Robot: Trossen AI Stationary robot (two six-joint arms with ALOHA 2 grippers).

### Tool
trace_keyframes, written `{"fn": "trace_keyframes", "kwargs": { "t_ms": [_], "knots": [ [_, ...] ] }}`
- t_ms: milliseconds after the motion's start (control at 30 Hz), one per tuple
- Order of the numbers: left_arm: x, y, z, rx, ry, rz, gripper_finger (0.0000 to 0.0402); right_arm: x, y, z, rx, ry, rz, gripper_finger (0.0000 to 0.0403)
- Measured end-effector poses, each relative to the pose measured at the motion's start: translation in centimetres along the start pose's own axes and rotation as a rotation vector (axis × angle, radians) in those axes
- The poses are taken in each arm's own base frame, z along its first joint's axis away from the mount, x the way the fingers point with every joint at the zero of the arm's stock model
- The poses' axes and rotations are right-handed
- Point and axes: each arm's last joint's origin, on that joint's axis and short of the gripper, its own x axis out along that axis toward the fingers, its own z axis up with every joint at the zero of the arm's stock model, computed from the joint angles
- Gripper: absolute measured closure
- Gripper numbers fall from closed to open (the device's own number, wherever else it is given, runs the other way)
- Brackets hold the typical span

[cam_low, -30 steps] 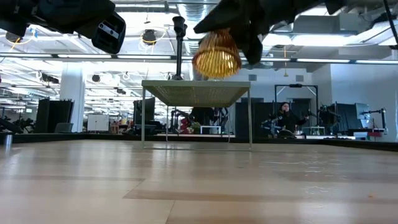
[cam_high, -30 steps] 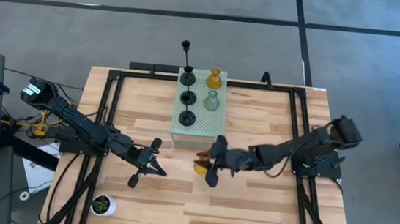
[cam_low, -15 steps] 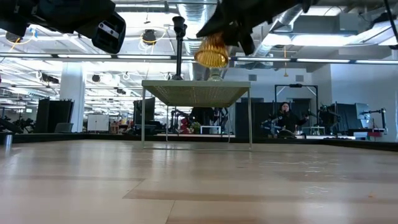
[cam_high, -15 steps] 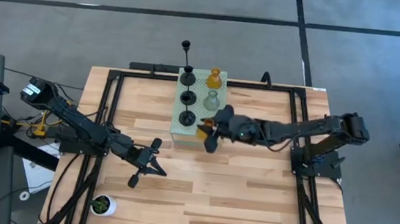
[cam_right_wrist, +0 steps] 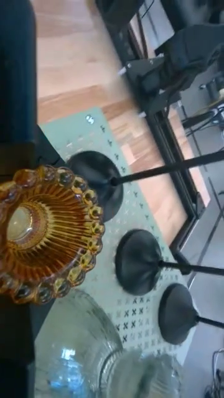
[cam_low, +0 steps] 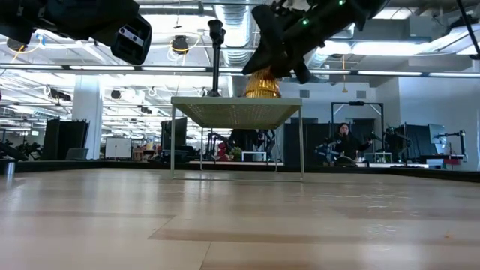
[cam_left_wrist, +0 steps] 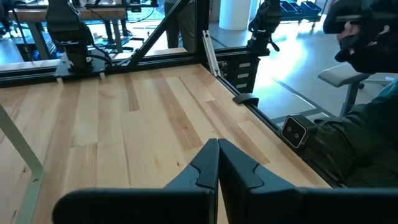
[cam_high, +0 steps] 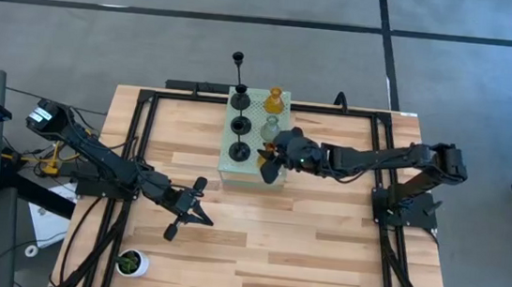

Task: Pick & Place candle stick holders
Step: Put the yellow glass candle holder on the shelf aligned with the other green glass candle holder

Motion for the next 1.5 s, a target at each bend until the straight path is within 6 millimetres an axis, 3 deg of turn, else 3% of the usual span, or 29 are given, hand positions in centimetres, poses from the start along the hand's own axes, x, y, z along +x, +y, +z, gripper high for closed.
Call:
{"fn": "trace_keyframes", "kwargs": {
  "t_ms": [267,900,1200,1500],
  "knots": [
    [0.0,0.0,0.0,0.000,0.002,0.000,0.0397,1.6,-0.2,-0.7,-0.009,0.002,-0.042,0.0287],
    [0.0,0.0,0.0,0.000,0.003,0.000,0.0393,1.4,-0.5,-0.9,-0.022,0.029,-0.061,0.0284],
    [0.0,0.0,0.0,0.000,0.003,0.000,0.0397,1.5,-0.6,-1.7,-0.035,0.104,-0.044,0.0155],
    [0.0,0.0,0.0,0.000,0.003,0.000,0.0393,0.3,-0.5,-0.9,-0.035,0.091,-0.010,0.0140]
  ]
}}
